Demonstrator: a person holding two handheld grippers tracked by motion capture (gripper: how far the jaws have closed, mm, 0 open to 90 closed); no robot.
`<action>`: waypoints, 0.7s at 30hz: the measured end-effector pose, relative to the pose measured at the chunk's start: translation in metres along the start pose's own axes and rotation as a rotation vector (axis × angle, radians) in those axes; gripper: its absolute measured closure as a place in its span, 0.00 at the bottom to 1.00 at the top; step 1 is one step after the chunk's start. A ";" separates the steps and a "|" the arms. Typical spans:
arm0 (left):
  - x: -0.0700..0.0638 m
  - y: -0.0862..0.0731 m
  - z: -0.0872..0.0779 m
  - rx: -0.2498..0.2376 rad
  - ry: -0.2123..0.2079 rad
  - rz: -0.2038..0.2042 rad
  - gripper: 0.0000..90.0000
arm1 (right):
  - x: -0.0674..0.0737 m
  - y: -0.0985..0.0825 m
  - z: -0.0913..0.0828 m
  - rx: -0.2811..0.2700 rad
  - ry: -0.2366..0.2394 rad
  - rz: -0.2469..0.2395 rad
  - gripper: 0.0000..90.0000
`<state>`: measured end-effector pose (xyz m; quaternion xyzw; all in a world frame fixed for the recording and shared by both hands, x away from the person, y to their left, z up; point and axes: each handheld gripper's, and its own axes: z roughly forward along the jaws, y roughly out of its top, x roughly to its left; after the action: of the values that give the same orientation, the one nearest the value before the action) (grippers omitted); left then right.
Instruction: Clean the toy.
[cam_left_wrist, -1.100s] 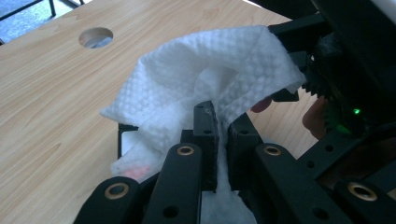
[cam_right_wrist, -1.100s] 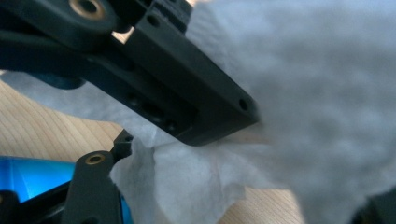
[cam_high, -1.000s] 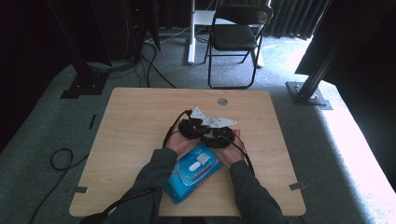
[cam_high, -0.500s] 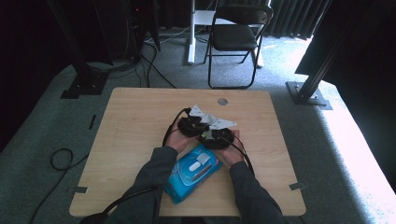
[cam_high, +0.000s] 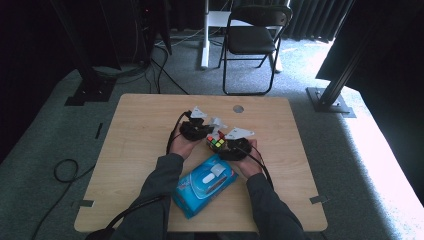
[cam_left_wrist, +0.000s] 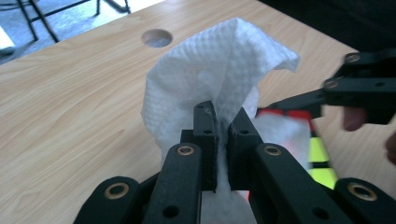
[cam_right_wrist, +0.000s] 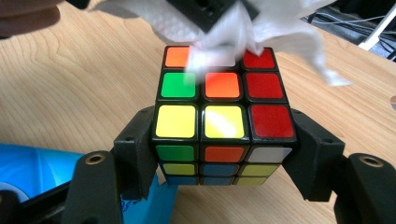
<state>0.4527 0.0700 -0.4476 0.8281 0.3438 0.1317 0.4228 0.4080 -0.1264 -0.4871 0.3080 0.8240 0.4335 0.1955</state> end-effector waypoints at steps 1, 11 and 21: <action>0.001 -0.001 0.000 0.004 0.004 -0.001 0.95 | 0.000 0.000 -0.001 -0.005 0.000 0.003 0.38; -0.007 0.002 -0.002 -0.003 0.020 0.025 0.95 | -0.001 0.000 -0.001 -0.008 0.000 0.002 0.38; -0.036 0.007 -0.001 0.025 -0.015 0.147 0.95 | -0.001 0.000 0.000 0.003 -0.010 0.006 0.38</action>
<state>0.4296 0.0428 -0.4388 0.8574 0.2803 0.1517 0.4041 0.4090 -0.1272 -0.4874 0.3131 0.8228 0.4310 0.1979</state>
